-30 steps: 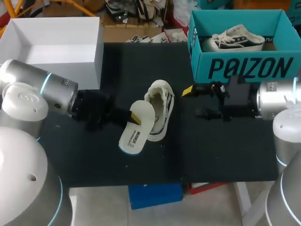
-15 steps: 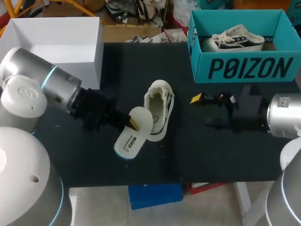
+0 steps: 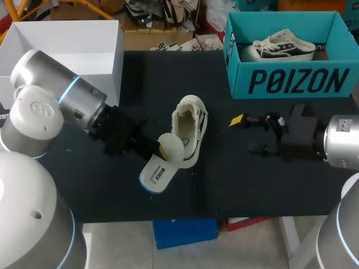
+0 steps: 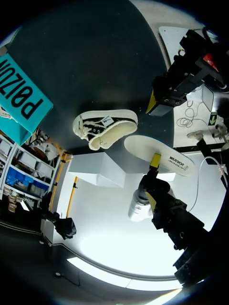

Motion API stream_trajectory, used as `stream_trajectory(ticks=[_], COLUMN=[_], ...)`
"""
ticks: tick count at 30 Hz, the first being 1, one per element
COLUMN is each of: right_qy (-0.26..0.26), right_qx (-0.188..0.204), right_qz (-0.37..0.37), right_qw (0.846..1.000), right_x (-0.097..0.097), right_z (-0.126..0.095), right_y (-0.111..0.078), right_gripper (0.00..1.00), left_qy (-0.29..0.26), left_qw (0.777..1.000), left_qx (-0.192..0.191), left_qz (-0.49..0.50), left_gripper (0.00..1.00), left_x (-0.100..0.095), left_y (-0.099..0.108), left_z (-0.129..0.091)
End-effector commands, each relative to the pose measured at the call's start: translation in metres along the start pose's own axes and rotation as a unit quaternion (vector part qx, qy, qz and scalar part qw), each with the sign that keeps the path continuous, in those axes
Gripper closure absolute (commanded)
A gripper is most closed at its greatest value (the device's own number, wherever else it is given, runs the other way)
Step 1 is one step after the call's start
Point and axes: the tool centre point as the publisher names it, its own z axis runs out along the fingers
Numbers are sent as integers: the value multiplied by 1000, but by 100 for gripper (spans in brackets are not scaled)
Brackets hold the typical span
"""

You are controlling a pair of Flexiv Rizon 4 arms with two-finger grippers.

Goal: Take the shoe out of the shoebox, open the shoe tongue, remove and reinsert the insole, then place the shoe into the shoebox

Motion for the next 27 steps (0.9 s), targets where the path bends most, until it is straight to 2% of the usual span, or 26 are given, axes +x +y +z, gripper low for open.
stream_trajectory(ticks=[1,12,27], right_qy=[0,0,0], right_qx=[0,0,0], right_qz=[0,0,0], right_qw=[1000,1000,1000], right_x=[0,0,0], right_z=[-1,-1,-1], right_y=[-1,-1,-1], right_gripper=[0,0,0], left_qy=[31,70,73], left_qw=[999,997,997], left_qx=[16,15,5], left_qz=[7,28,19], left_gripper=[100,100,100], left_x=[1,-2,-3], left_y=[17,43,80], left_z=[12,21,29])
